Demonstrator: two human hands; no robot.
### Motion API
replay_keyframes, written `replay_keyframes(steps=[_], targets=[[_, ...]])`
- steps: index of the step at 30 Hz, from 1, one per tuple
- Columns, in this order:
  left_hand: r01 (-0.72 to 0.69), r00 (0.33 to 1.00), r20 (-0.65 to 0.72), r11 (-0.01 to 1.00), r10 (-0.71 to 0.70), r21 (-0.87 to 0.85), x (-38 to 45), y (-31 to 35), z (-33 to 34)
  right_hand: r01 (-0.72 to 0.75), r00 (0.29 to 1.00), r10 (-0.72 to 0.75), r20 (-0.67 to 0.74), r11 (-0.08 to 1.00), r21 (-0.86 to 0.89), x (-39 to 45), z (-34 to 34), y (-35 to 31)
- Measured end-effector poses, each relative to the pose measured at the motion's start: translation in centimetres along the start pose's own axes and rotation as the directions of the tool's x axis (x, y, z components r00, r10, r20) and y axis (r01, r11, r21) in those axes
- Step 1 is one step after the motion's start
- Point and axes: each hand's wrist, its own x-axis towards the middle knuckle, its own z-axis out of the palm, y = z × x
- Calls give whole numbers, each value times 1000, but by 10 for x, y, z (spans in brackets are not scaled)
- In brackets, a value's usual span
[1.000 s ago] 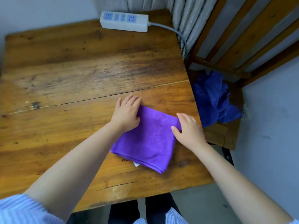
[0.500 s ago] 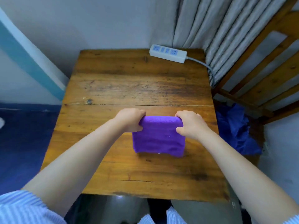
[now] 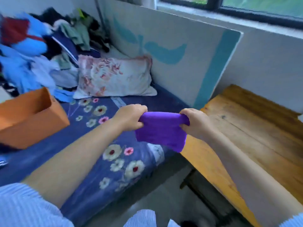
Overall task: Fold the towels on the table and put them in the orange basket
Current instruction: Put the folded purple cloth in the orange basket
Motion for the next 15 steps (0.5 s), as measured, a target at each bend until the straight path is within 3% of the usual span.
replay_keyframes(steps=[7,15], targets=[[327,942,-67,945,-328,-28,-151,-130,-10,337,938,-338,77,941,22,46,55,-168],[515,838,-89,833,-539,-201,-225,-215,-1,478,838,-485,249,873,92,99,102,-266]])
